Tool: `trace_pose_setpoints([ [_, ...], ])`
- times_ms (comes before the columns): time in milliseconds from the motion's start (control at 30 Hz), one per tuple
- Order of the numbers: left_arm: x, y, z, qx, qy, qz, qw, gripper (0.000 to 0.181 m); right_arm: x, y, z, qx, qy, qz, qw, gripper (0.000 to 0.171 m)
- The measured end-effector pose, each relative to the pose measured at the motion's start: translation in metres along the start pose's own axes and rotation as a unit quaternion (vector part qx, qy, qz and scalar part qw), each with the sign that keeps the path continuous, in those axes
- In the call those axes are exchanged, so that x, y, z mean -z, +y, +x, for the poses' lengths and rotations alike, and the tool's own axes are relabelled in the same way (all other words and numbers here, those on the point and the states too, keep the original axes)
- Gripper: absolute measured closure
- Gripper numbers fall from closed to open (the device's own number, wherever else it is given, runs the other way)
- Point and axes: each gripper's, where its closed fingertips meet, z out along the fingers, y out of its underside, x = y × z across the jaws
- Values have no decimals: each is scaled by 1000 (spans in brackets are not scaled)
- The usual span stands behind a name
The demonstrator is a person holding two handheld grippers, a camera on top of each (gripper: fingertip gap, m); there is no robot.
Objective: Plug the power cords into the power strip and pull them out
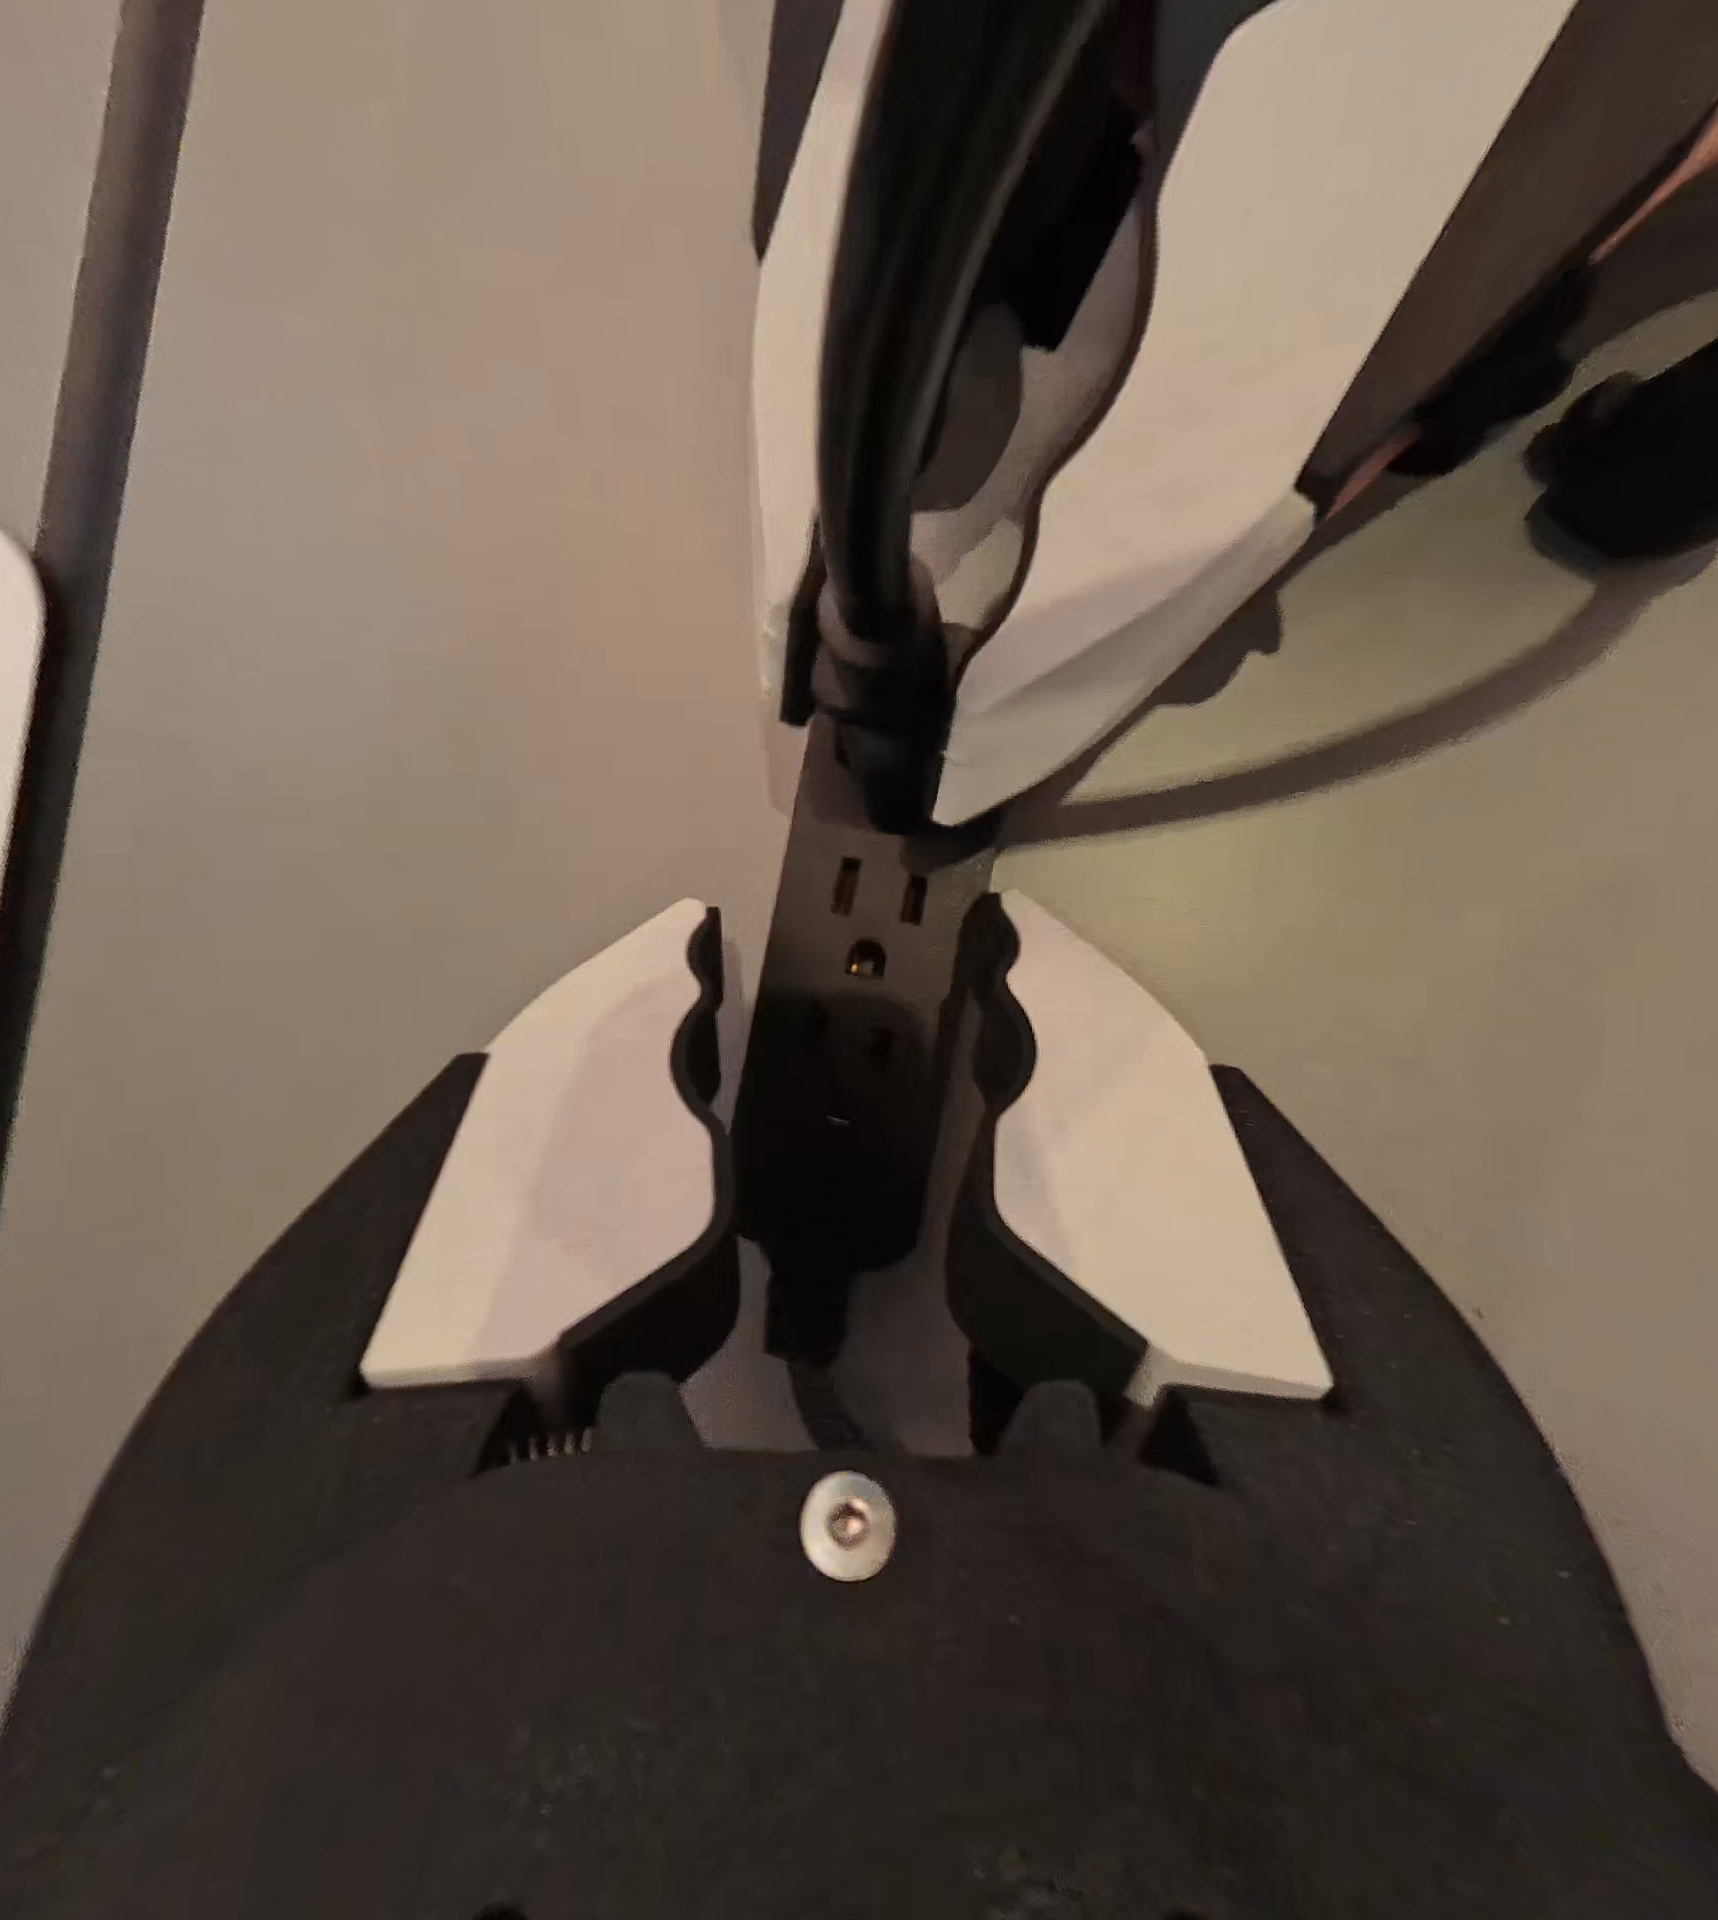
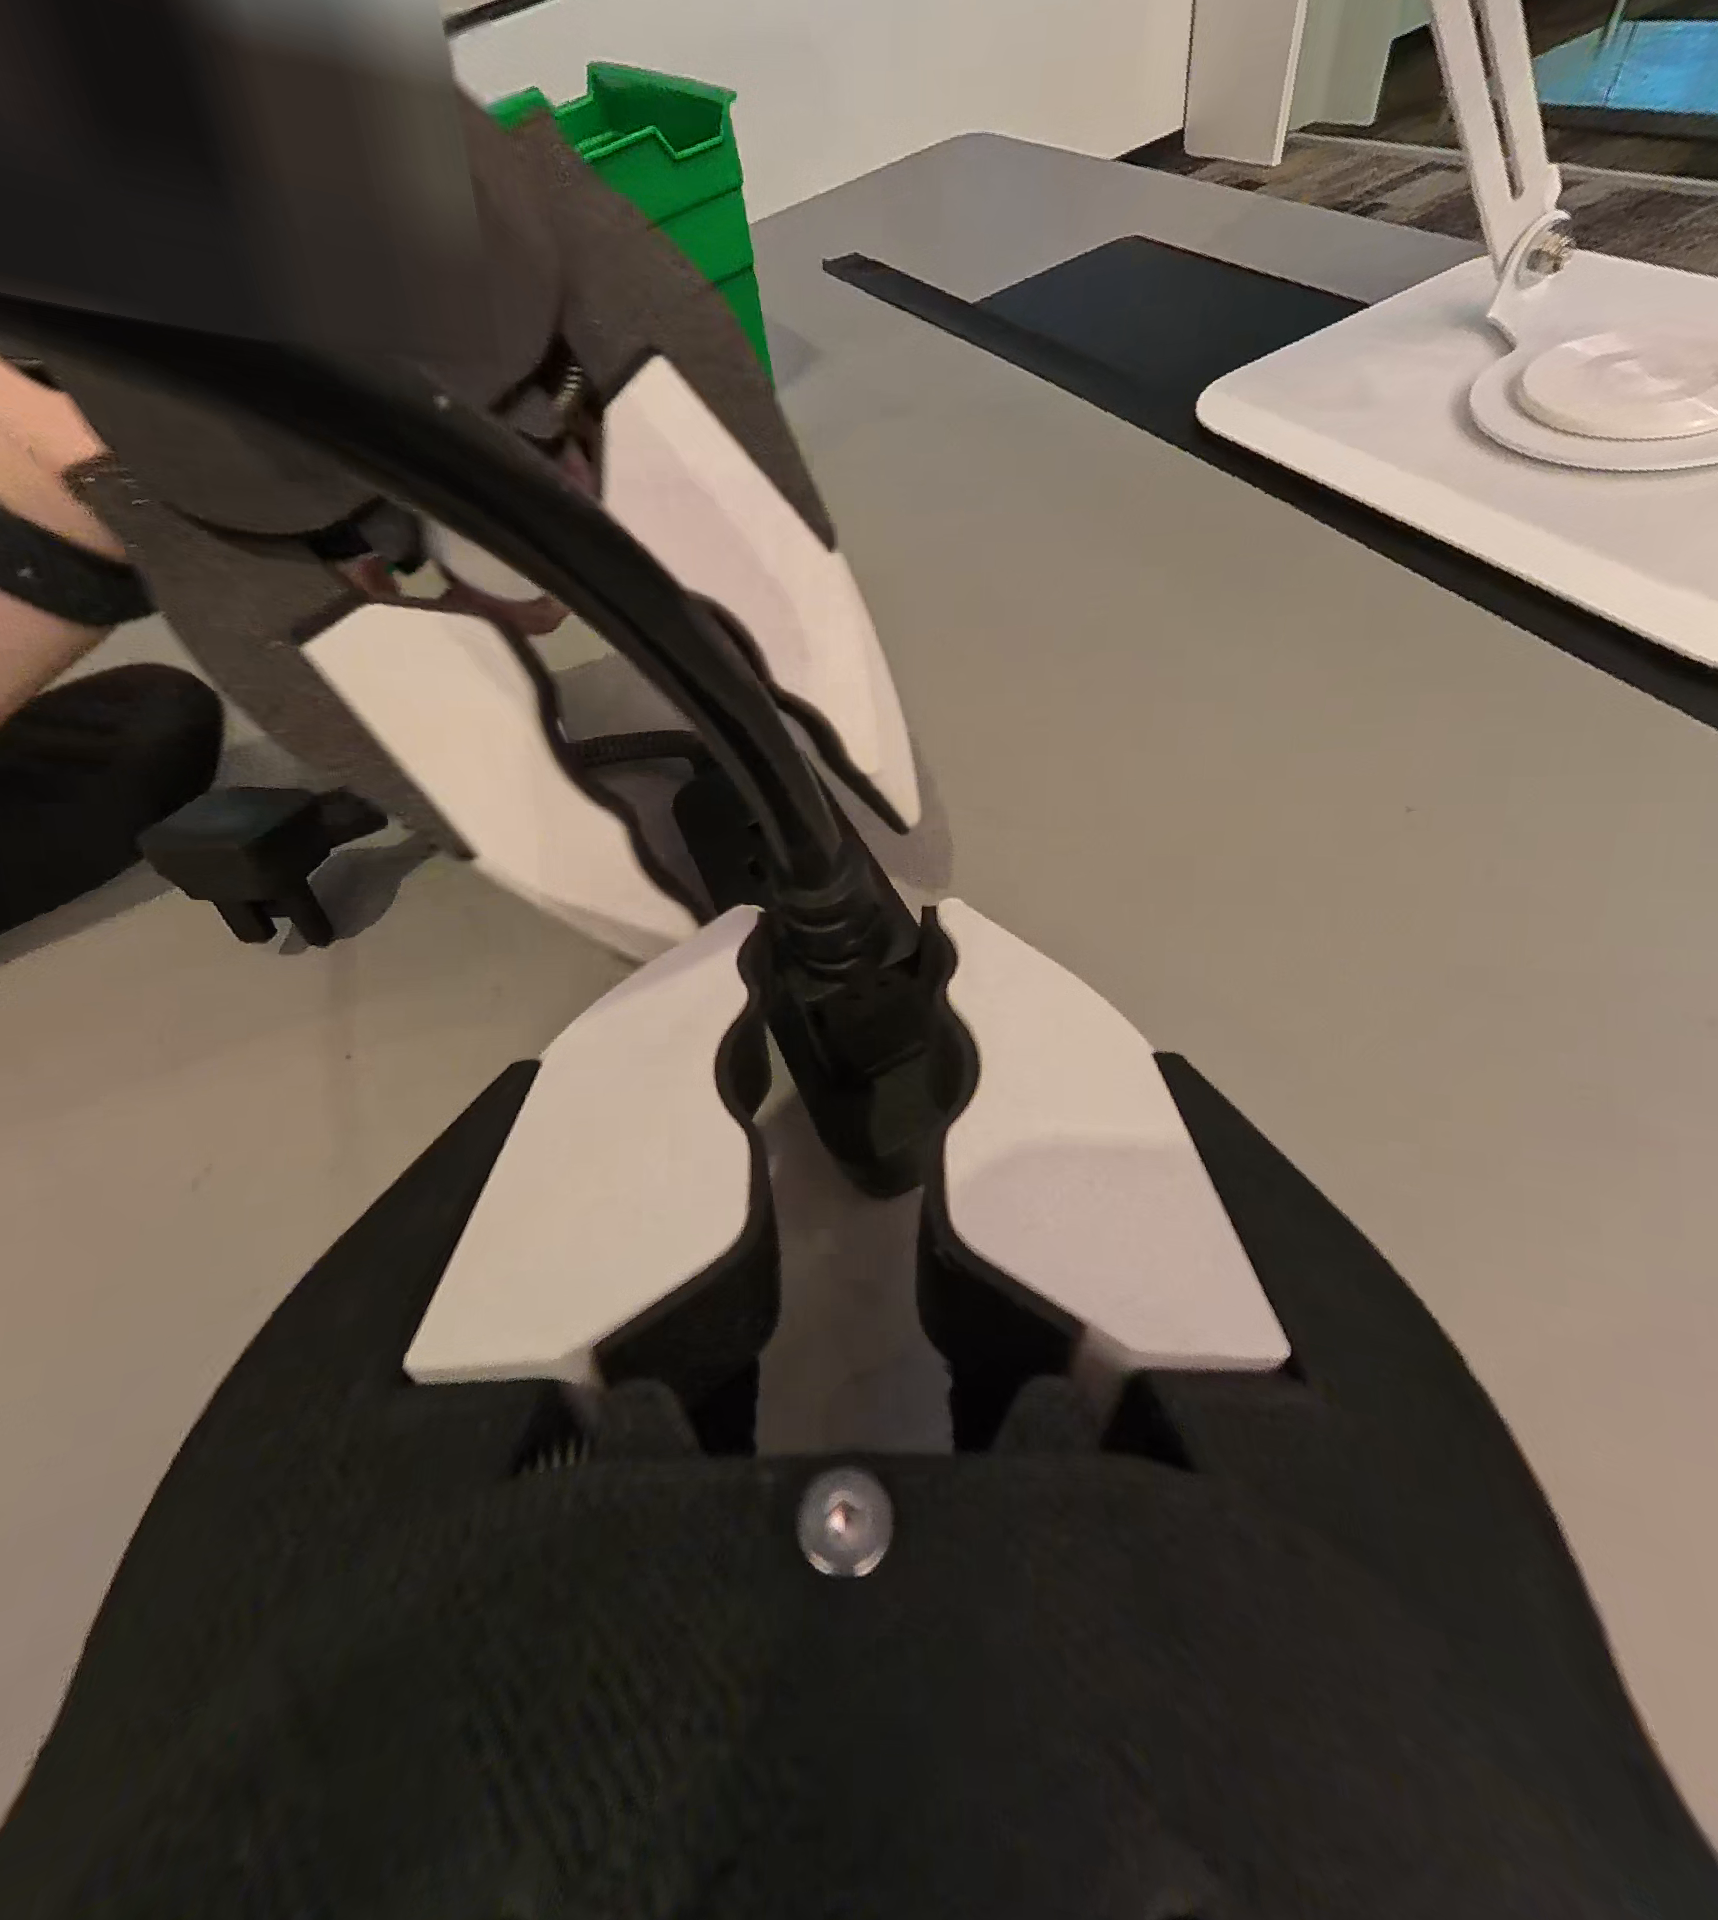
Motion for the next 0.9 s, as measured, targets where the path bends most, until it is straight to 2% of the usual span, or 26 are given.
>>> trace_pose_setpoints([
  [133,-4,-10,8,9,76,75,994,155,1,0,0,5,4,0,1000,145],
  [300,-2,-13,0,18,60,138,988,181,-1,-2,-1,-4,-11,2,1000,142],
  [500,0,-10,5,12,66,136,988,181,-7,3,-1,4,2,-23,1000,141],
  [567,5,-6,2,17,57,106,993,181,-8,5,0,4,4,-30,1000,141],
  [633,35,-25,1,39,63,147,986,181,-9,6,1,9,11,-34,999,141],
  [700,80,-49,3,71,85,189,976,181,-9,6,1,18,20,-35,999,141],
  [767,123,-61,7,94,96,173,976,181,-10,6,1,21,23,-38,999,141],
  [900,196,-65,25,75,46,162,983,179,-10,7,1,18,22,-40,999,141],
])
